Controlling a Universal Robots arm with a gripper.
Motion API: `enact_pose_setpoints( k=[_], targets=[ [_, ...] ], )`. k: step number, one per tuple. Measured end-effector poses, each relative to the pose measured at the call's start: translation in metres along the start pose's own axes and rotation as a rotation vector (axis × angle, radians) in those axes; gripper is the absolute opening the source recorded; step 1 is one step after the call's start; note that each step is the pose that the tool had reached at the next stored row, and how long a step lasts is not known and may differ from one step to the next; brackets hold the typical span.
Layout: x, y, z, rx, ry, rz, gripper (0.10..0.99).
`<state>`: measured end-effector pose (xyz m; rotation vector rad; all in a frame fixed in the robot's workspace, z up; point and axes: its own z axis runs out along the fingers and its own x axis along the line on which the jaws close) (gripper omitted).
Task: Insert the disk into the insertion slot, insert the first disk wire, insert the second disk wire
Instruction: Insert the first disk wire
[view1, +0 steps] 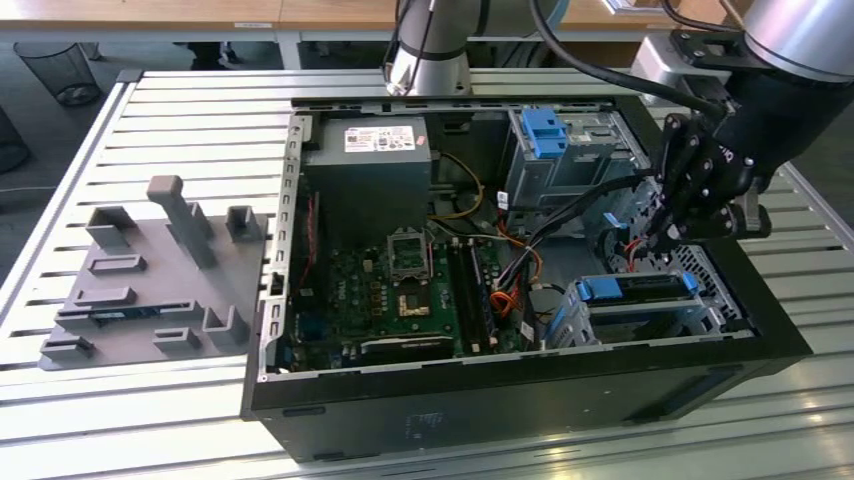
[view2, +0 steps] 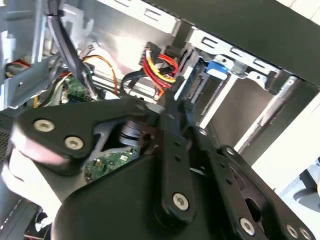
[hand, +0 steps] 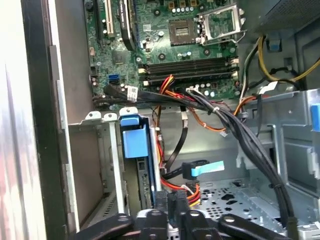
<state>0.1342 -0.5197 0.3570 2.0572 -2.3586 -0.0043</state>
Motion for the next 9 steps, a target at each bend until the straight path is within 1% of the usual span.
enact_pose_setpoints(
  k=[1, 3, 4, 7, 8, 9],
  targets=[
    [-0.0001, -0.0006, 0.0004, 0.001, 0.0053, 0.006, 0.235],
    [-0.0004, -0.0017, 0.0010, 0.002, 0.0126, 0.019, 0.235],
    [-0.0009, -0.0021, 0.0012, 0.002, 0.0140, 0.024, 0.235],
    [-0.0032, -0.0023, 0.0016, 0.002, 0.0138, 0.034, 0.247],
    [-0.0043, -0.0024, 0.0016, 0.002, 0.0139, 0.037, 0.310],
    [-0.0053, -0.0025, 0.0017, 0.001, 0.0138, 0.040, 0.310]
  ],
)
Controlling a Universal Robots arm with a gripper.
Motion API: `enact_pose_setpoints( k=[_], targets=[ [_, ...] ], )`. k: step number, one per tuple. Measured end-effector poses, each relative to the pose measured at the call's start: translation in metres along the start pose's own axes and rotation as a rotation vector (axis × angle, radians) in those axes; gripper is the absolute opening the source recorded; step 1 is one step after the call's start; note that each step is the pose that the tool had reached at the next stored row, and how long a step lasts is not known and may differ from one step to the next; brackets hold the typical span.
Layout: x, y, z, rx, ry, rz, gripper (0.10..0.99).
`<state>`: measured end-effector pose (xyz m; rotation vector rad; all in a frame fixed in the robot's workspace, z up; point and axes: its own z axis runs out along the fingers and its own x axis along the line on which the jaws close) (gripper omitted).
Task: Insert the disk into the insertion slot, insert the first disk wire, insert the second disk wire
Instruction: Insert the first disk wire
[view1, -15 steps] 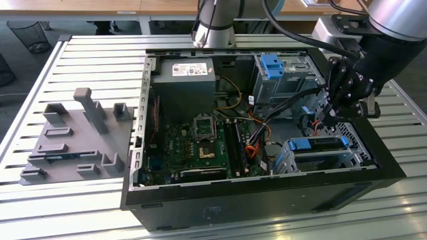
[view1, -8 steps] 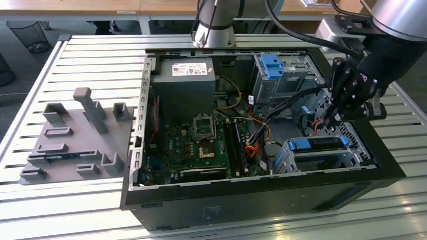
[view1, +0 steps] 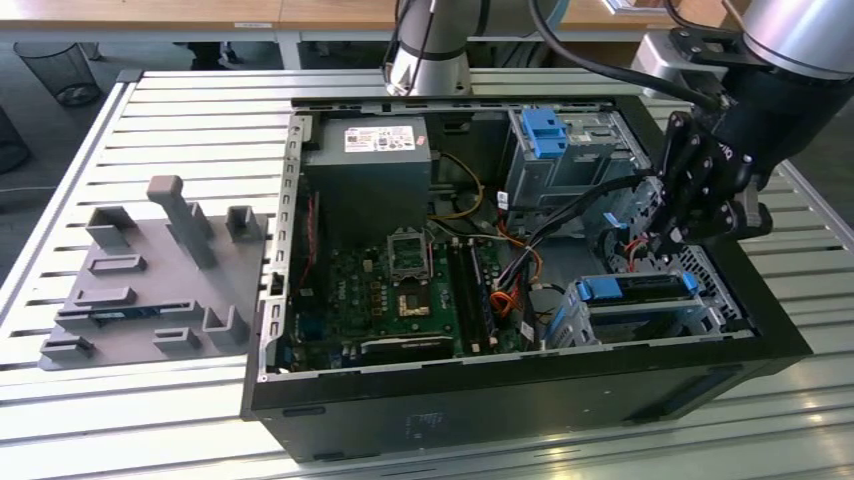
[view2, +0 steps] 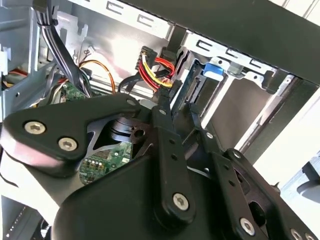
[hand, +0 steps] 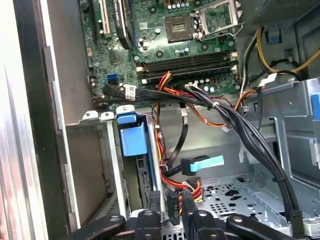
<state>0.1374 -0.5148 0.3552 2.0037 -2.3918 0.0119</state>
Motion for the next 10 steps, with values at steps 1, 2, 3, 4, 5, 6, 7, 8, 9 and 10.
enact_pose_setpoints(
  k=[1, 2, 3, 4, 5, 6, 7, 8, 9, 10],
  targets=[
    [-0.0010, -0.0001, 0.0001, 0.000, -0.0001, 0.003, 0.310],
    [-0.0021, -0.0003, 0.0003, 0.000, 0.0000, 0.006, 0.310],
    [-0.0031, -0.0006, 0.0007, 0.000, 0.0001, 0.009, 0.310],
    [-0.0037, -0.0010, 0.0016, 0.000, -0.0003, 0.012, 0.310],
    [-0.0038, -0.0014, 0.0025, 0.000, -0.0004, 0.015, 0.310],
    [-0.0039, -0.0016, 0.0034, 0.000, 0.0001, 0.019, 0.310],
    [-0.0040, -0.0018, 0.0043, 0.000, 0.0006, 0.021, 0.310],
    [-0.0040, -0.0018, 0.0053, 0.000, 0.0014, 0.023, 0.310],
    [-0.0040, -0.0018, 0.0062, 0.000, 0.0037, 0.024, 0.310],
    [-0.0041, -0.0019, 0.0071, 0.001, 0.0064, 0.025, 0.310]
  ],
)
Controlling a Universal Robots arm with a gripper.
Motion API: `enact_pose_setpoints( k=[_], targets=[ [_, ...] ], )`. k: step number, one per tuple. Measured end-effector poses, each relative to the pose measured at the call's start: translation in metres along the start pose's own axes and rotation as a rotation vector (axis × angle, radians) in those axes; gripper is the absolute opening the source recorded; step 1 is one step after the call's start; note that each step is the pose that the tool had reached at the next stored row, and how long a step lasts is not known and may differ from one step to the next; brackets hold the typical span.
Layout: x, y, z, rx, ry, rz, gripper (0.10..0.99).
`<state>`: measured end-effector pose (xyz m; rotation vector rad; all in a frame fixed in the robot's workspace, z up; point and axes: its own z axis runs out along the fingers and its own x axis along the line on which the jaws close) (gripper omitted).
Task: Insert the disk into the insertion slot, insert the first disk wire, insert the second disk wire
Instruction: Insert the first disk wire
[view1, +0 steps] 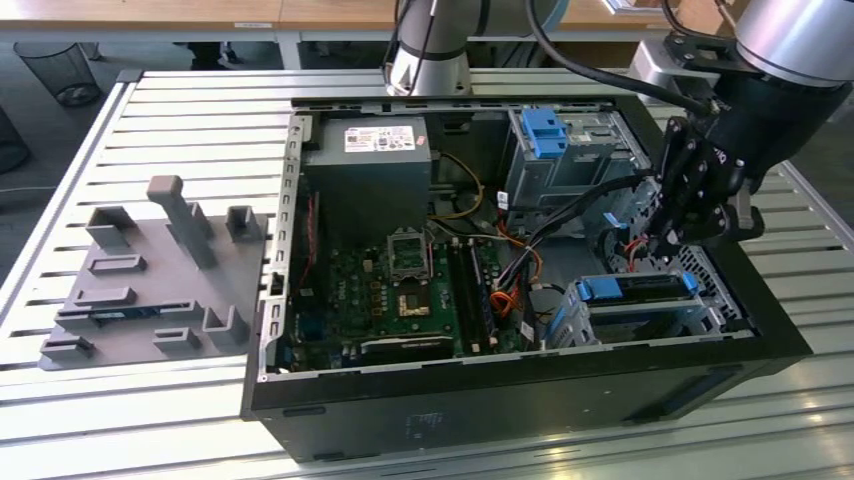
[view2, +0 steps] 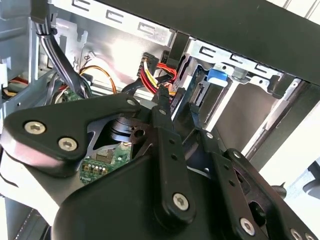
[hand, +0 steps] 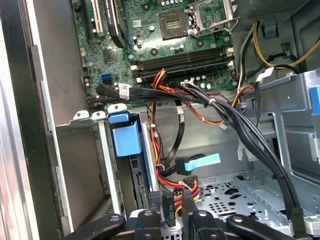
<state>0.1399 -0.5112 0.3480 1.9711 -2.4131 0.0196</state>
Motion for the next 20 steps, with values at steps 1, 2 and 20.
enact_pose_setpoints(
  k=[1, 2, 20],
  targets=[
    [0.0000, 0.0000, 0.0008, 0.001, 0.0028, 0.001, 0.310],
    [-0.0001, 0.0000, 0.0014, 0.001, 0.0058, 0.002, 0.310],
    [-0.0016, -0.0013, 0.0025, 0.014, 0.0310, -0.136, 0.176]
  ],
)
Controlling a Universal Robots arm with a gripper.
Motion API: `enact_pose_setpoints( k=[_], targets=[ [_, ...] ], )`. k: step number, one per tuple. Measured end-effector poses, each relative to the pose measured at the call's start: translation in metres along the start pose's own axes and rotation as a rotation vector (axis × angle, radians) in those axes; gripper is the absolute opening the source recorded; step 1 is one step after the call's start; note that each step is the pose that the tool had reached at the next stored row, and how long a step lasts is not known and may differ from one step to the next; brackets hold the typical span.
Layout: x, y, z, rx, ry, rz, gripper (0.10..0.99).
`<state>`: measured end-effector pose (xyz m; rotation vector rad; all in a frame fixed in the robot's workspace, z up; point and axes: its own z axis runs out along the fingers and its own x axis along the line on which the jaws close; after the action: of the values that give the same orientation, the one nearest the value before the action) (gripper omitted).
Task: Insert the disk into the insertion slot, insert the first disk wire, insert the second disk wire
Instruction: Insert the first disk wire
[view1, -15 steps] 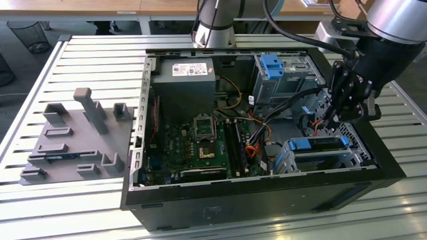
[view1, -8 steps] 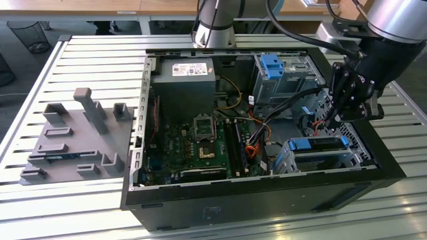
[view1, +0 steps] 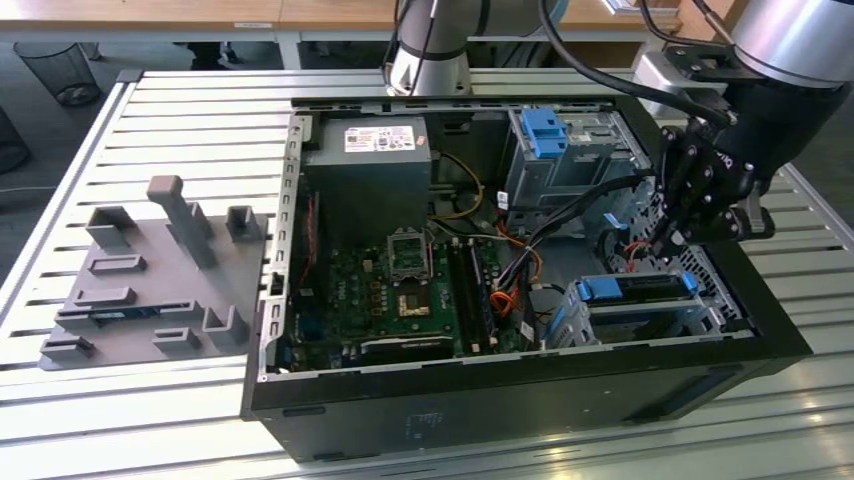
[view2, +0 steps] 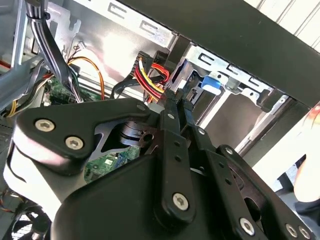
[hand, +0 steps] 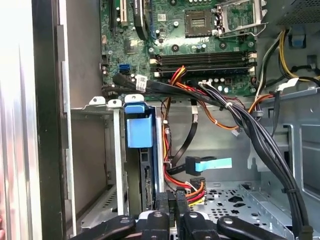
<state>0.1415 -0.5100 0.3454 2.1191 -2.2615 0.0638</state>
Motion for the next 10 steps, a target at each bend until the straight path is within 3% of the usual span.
enact_pose_setpoints(
  k=[6, 8, 10],
  targets=[
    [0.0003, -0.0004, 0.0000, -0.003, 0.0047, -0.004, 0.176],
    [0.0002, -0.0015, 0.0000, -0.020, 0.0075, -0.004, 0.251],
    [0.0000, -0.0025, -0.0001, -0.039, 0.0096, -0.004, 0.251]
  ],
)
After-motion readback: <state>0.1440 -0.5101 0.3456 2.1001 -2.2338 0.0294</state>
